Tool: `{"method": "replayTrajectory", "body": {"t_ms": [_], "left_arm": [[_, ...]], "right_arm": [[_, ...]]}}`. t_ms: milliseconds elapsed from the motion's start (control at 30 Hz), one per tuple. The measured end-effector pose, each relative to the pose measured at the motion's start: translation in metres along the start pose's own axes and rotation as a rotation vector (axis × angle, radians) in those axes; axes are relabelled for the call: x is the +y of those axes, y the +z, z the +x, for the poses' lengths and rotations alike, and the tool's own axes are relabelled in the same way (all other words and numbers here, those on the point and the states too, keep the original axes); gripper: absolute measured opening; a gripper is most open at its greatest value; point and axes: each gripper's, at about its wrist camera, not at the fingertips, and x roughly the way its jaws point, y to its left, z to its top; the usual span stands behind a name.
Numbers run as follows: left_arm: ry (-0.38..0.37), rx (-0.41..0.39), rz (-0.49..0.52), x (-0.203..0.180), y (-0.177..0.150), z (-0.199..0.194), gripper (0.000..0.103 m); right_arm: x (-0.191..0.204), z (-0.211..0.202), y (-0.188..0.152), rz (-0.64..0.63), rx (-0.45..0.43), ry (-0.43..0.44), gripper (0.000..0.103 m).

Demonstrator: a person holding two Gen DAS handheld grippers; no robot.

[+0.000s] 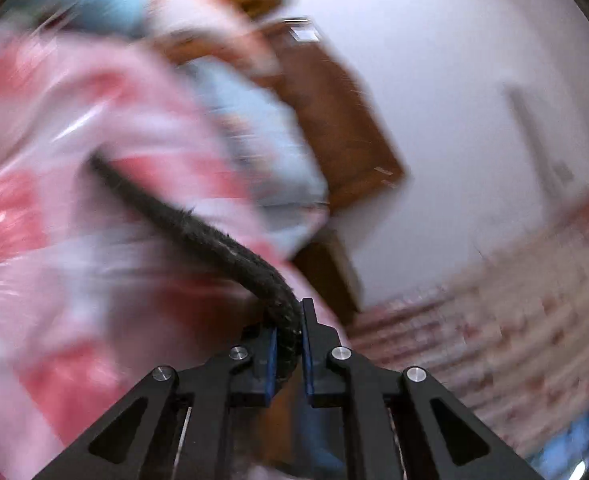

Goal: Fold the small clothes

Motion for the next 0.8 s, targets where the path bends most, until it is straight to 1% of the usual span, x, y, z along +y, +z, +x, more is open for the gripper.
{"method": "replayTrajectory", "body": {"t_ms": [33,67,100,133,167,200,233,267,300,333,400,433,467,533,567,633,667,700,733,767,800], "left_arm": [[-0.033,0.009,0.053,-0.020,-0.008,-0.002,0.009],[-0.103,0.044,0.153,-0.060,-0.025,-0.002,0.009],[-0.141,0.070,0.212,-0.084,-0.037,-0.002,0.009],[-0.204,0.124,0.318,-0.121,-0.061,0.003,0.010],[-0.245,0.171,0.394,-0.146,-0.083,0.008,0.010],[-0.277,0.212,0.448,-0.163,-0.102,0.012,0.010],[-0.310,0.265,0.503,-0.181,-0.127,0.019,0.010],[-0.333,0.331,0.552,-0.197,-0.156,0.030,0.014],[-0.348,0.409,0.589,-0.208,-0.187,0.042,0.016],[-0.354,0.485,0.616,-0.215,-0.215,0.053,0.019],[-0.343,0.599,0.665,-0.220,-0.260,0.062,0.019],[-0.328,0.653,0.700,-0.219,-0.283,0.064,0.019],[-0.323,0.667,0.718,-0.217,-0.293,0.062,0.019],[-0.312,0.648,0.735,-0.210,-0.299,0.047,0.019],[-0.304,0.630,0.736,-0.206,-0.295,0.041,0.019],[-0.261,0.558,0.737,-0.191,-0.277,0.024,0.021],[-0.233,0.525,0.737,-0.180,-0.265,0.017,0.022],[-0.178,0.474,0.730,-0.167,-0.250,0.011,0.022],[-0.139,0.442,0.721,-0.158,-0.244,0.008,0.022],[-0.065,0.391,0.692,-0.144,-0.226,0.006,0.022],[-0.023,0.371,0.670,-0.134,-0.214,0.006,0.022]], "right_arm": [[-0.002,-0.002,0.000,0.012,-0.009,0.005,0.103],[-0.006,-0.005,0.000,0.035,-0.028,0.015,0.103],[-0.010,-0.009,0.000,0.054,-0.049,0.022,0.103],[-0.015,-0.014,-0.001,0.078,-0.077,0.033,0.103],[-0.022,-0.021,-0.002,0.112,-0.115,0.044,0.103],[-0.033,-0.032,-0.006,0.174,-0.181,0.059,0.103],[-0.039,-0.039,-0.009,0.211,-0.221,0.067,0.103],[-0.049,-0.048,-0.014,0.267,-0.279,0.081,0.103],[-0.062,-0.058,-0.021,0.338,-0.347,0.101,0.103],[-0.068,-0.063,-0.024,0.373,-0.377,0.106,0.103],[-0.083,-0.069,-0.032,0.460,-0.435,0.116,0.103],[-0.087,-0.071,-0.033,0.478,-0.447,0.120,0.103],[-0.087,-0.072,-0.033,0.485,-0.453,0.124,0.103],[-0.086,-0.072,-0.031,0.476,-0.459,0.135,0.103],[-0.085,-0.073,-0.030,0.467,-0.460,0.136,0.103],[-0.080,-0.071,-0.026,0.437,-0.453,0.137,0.103],[-0.082,-0.070,-0.026,0.432,-0.449,0.141,0.103],[-0.081,-0.069,-0.025,0.427,-0.444,0.146,0.103],[-0.082,-0.068,-0.025,0.427,-0.441,0.153,0.103],[-0.081,-0.068,-0.030,0.429,-0.440,0.154,0.103],[-0.082,-0.068,-0.030,0.432,-0.436,0.158,0.103]]}}
